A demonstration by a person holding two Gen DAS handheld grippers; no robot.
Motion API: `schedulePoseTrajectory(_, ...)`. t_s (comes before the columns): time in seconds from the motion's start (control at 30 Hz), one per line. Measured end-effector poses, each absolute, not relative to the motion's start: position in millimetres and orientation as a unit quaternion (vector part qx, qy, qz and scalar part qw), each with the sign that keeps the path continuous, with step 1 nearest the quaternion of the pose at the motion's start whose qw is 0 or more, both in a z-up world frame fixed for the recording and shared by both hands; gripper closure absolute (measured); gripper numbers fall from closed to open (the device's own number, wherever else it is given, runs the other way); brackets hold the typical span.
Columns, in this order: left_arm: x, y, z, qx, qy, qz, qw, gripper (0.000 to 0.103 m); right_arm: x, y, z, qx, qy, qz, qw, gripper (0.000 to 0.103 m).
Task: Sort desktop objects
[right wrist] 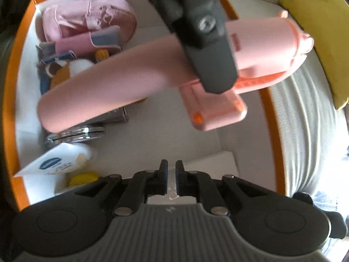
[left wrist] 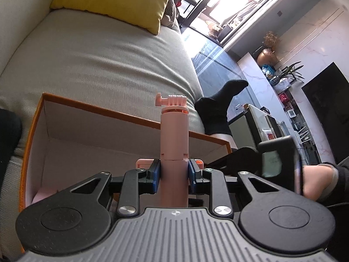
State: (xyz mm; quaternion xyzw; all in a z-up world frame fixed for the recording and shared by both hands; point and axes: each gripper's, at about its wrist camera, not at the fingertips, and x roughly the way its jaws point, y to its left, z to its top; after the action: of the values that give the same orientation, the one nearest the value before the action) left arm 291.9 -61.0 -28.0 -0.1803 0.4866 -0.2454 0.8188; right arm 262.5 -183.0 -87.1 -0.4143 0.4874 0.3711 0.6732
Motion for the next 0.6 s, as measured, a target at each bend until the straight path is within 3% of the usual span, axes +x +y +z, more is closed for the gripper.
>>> schedulePoseTrajectory(0.37,299.2,-70.0,-36.1,-0.201,0.495,-0.259,0.805,0.073,258.0,-201.1,-82.1,-0.359,0.501,0.348,0.706,0.094)
schedulePoseTrajectory(0.6,292.5,-67.1,-35.2,-0.195,0.488,-0.249,0.814,0.073,261.7,-245.6,-22.9,-0.142,0.488,0.334,0.794,0.093)
